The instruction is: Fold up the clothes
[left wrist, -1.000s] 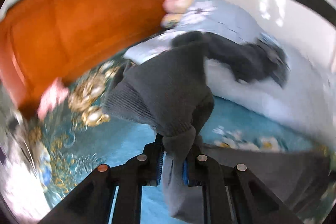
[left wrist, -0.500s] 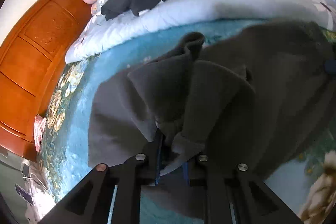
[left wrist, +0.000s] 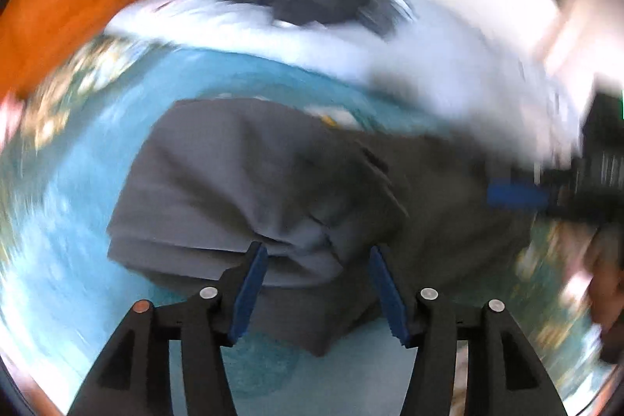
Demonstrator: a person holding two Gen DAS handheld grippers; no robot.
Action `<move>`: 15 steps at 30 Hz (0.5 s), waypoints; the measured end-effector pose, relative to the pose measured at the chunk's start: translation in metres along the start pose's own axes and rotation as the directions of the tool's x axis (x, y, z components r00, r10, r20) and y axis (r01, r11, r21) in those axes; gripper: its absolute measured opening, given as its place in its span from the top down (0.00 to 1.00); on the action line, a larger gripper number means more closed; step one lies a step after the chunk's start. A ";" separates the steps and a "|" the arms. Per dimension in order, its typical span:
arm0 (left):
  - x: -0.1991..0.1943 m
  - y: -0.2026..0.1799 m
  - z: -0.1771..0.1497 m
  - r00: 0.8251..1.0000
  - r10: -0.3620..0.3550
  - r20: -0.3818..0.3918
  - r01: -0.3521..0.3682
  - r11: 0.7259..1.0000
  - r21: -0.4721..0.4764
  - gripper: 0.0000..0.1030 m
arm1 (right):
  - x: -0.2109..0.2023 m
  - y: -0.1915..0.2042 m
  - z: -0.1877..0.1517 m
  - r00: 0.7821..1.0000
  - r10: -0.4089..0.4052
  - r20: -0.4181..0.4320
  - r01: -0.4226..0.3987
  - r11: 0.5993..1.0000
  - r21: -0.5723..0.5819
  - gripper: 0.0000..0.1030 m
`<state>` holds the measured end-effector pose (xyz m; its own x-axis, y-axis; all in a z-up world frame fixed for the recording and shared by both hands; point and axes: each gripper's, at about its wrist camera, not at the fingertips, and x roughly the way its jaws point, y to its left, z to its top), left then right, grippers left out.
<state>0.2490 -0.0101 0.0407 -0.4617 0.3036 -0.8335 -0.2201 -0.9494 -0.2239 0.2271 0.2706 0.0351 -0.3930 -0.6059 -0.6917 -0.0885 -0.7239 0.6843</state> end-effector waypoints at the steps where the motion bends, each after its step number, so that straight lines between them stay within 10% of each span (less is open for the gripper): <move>1: -0.005 0.018 0.005 1.000 -0.022 0.021 0.023 0.995 -0.097 0.38 | 0.004 0.005 0.001 1.000 0.019 -0.006 -0.019 1.000 -0.004 0.47; 5: -0.006 0.098 0.003 0.997 -0.059 0.058 0.079 0.892 -0.445 0.37 | 0.023 0.026 0.005 0.990 0.138 -0.034 -0.137 0.990 0.018 0.46; 9: -0.001 0.156 -0.033 0.987 -0.123 0.104 0.160 0.651 -0.742 0.37 | 0.048 0.033 0.019 0.984 0.176 -0.033 -0.172 0.981 0.088 0.45; 12: -0.003 0.159 -0.044 0.983 -0.122 0.138 0.184 0.591 -0.786 0.37 | 0.065 0.031 0.028 0.989 0.137 -0.049 -0.129 0.982 0.139 0.45; 15: 0.000 0.157 -0.041 0.983 -0.126 0.134 0.183 0.600 -0.779 0.37 | 0.081 0.028 0.029 0.992 0.092 -0.090 -0.076 0.982 0.172 0.45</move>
<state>0.2496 -0.1623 -0.0153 -0.5411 0.4284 -0.7236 0.4528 -0.5766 -0.6800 0.1666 0.2111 0.0047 -0.3153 -0.6974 -0.6436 -0.2145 -0.6082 0.7642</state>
